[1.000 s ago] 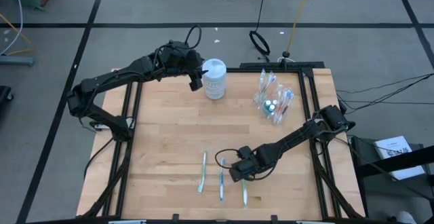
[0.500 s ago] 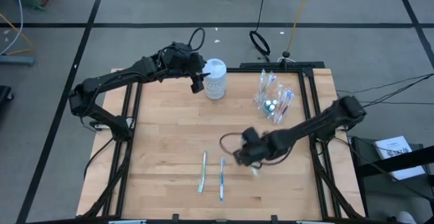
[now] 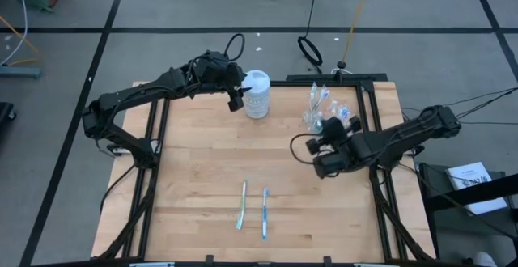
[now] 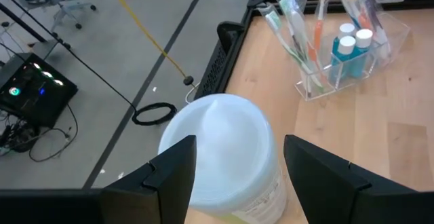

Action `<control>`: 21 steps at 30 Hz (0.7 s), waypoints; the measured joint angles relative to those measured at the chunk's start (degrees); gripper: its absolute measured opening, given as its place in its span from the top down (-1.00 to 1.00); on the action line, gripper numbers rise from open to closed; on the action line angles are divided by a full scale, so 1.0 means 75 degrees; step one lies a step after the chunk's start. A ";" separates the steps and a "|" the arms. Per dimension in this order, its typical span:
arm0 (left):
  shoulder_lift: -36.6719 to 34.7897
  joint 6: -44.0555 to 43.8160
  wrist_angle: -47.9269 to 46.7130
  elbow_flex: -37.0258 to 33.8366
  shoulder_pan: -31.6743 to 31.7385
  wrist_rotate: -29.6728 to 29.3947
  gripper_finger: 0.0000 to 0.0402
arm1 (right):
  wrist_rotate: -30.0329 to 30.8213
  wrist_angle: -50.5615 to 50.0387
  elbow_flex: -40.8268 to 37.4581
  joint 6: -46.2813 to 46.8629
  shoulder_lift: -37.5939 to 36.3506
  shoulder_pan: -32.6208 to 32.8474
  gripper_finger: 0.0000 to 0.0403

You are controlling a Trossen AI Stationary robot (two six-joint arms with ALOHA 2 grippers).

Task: Pick & Place toothbrushing station
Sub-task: Put the green toothbrush into the transparent organizer

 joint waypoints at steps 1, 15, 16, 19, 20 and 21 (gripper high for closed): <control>0.0000 -0.0028 -0.0023 0.0000 -0.0006 0.0000 -0.13 | 0.0186 -0.0214 0.0000 0.0013 -0.0074 -0.0072 0.98; 0.0003 -0.0490 -0.0061 0.0000 -0.0064 0.0093 -0.13 | 0.1310 0.2326 -0.3455 0.0352 -0.1112 -0.1610 0.98; 0.0003 -0.0490 -0.0061 0.0000 -0.0064 0.0093 -0.13 | 0.1308 0.2863 -0.3770 0.0200 -0.1149 -0.1648 0.98; 0.0003 -0.0510 -0.0061 0.0000 -0.0058 0.0093 -0.13 | 0.1319 0.4335 -0.4499 -0.0462 -0.1315 -0.1739 0.98; 0.0003 -0.0510 -0.0061 0.0000 -0.0058 0.0093 -0.13 | 0.1277 0.4714 -0.4668 -0.0676 -0.1383 -0.1759 0.98; 0.0003 -0.0510 -0.0061 0.0000 -0.0058 0.0090 -0.13 | 0.1147 0.5025 -0.4804 -0.0883 -0.1445 -0.1777 0.98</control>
